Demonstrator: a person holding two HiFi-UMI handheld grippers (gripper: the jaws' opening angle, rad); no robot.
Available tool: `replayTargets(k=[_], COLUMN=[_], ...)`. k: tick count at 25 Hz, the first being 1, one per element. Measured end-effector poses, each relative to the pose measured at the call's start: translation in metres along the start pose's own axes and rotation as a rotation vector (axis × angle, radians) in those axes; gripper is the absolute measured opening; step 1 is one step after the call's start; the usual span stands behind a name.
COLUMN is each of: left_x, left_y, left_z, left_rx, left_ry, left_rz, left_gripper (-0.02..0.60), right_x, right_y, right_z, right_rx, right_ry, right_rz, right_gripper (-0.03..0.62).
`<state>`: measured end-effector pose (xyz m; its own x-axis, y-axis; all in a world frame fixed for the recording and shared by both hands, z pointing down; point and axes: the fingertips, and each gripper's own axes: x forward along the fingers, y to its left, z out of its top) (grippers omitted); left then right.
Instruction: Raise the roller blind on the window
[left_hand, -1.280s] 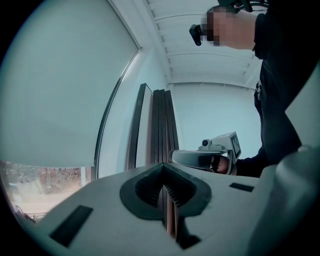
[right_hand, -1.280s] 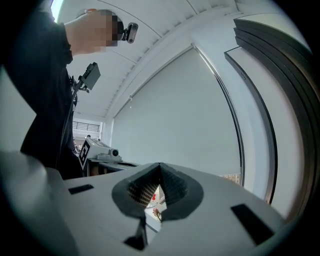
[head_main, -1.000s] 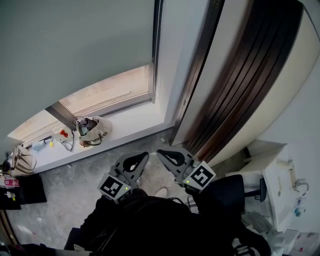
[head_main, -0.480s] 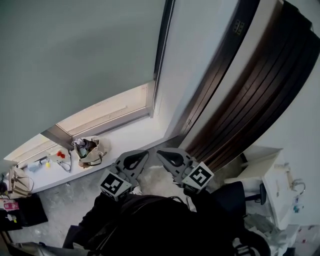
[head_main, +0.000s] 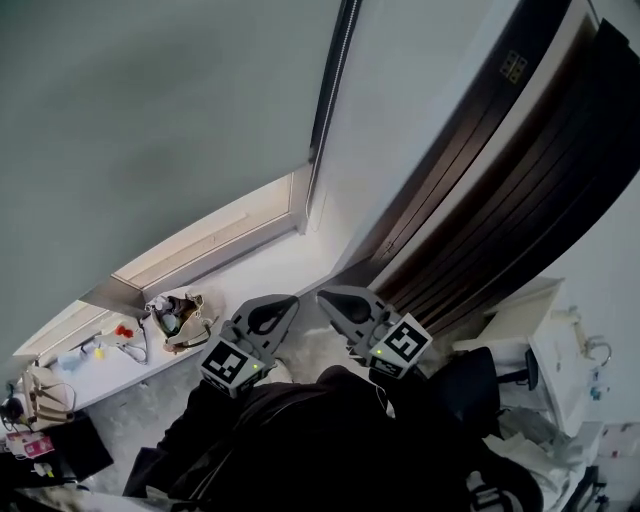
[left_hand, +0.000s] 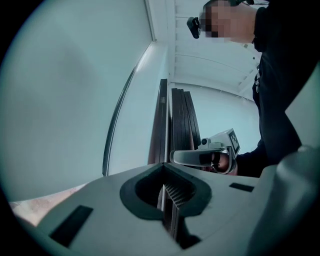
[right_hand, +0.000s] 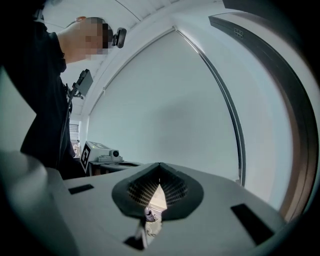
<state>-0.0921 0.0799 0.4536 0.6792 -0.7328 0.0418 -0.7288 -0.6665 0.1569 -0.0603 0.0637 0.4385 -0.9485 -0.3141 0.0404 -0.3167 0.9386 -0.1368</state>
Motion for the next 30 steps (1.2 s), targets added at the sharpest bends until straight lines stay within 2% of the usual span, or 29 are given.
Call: replayTargets(k=[5, 11, 14, 18, 22, 25, 30], left_x=[0.014, 0.049, 0.067, 0.096, 0.127, 0.150, 0.180], left_y=[0.026, 0.041, 0.050, 0.062, 0.068, 0.074, 0.085], left_z=[-0.001, 0.004, 0.014, 0.028, 0.040, 0.042, 0.044], left_rx=[-0.031, -0.009, -0.014, -0.032, -0.027, -0.003, -0.021], left_ry=[0.002, 0.006, -0.010, -0.032, -0.045, -0.048, -0.030], left_rz=[0.014, 0.037, 0.060, 0.084, 0.109, 0.126, 0.151], left_gripper=[0.006, 0.006, 0.006, 0.006, 0.006, 0.006, 0.006], right_x=[0.010, 0.012, 0.012, 0.014, 0.007, 0.000, -0.008], right_y=[-0.025, -0.061, -0.079, -0.098, -0.120, -0.138, -0.164], right_z=[0.001, 0.008, 0.019, 0.031, 0.041, 0.052, 0.057], right_rx=[0.027, 0.011, 0.036, -0.065, -0.096, -0.081, -0.052], right_ry=[0.007, 0.009, -0.010, 0.004, 0.015, -0.013, -0.014], right_rz=[0.003, 0.045, 0.080, 0.125, 0.172, 0.206, 0.259], right_gripper=[0.006, 0.006, 0.005, 0.005, 0.006, 0.006, 0.006])
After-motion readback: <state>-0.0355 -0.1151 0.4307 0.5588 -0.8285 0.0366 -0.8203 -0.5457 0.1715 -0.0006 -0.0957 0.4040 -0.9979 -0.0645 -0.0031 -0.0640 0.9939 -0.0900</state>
